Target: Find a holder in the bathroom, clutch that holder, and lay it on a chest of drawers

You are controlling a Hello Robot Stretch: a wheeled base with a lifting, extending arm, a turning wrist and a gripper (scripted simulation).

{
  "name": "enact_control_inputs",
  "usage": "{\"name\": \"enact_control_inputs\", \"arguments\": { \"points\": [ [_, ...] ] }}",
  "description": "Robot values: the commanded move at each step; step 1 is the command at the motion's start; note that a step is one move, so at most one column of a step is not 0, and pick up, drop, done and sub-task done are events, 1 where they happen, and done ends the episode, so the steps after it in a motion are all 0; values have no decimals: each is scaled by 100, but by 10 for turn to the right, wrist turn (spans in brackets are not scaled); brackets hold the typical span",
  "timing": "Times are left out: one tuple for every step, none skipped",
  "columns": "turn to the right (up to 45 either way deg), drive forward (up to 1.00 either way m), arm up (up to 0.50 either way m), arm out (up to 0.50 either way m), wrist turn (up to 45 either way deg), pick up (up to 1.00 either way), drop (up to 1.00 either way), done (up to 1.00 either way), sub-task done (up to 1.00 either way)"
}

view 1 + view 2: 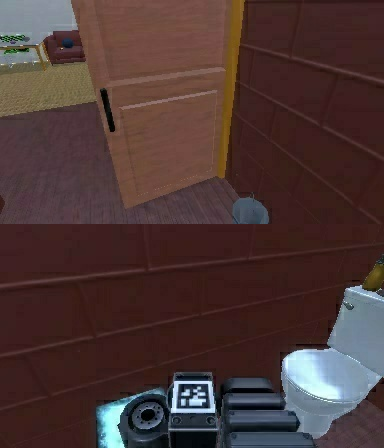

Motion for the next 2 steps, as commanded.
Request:
{"name": "enact_control_inputs", "arguments": {
  "points": [
    [-360,0,0,0,0,0,0,0,0],
    [0,100,0,0,0,0,0,0,0]
  ]
}}
